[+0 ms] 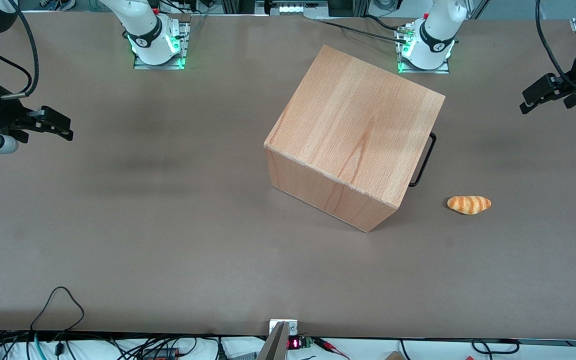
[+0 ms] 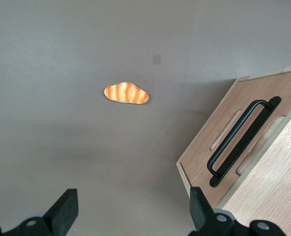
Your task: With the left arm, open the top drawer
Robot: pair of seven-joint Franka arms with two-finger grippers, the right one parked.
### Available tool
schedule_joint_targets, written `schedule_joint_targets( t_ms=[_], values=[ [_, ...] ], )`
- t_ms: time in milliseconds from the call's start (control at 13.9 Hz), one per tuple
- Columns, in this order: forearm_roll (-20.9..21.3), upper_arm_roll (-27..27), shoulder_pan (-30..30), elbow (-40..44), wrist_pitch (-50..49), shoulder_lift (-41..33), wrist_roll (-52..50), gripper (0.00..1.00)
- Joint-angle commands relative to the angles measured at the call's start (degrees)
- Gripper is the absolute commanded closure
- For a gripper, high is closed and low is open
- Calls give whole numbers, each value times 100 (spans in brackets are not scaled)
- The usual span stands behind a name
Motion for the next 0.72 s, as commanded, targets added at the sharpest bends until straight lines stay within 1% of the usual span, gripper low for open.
schedule_joint_targets(
  t_ms=[0,287,647],
  values=[
    [131,2,-25,167,-139,-17,76,0],
    [166,2,-34,238,-141,71,111,0],
    [96,2,-25,177,-132,98,58,0]
  ],
)
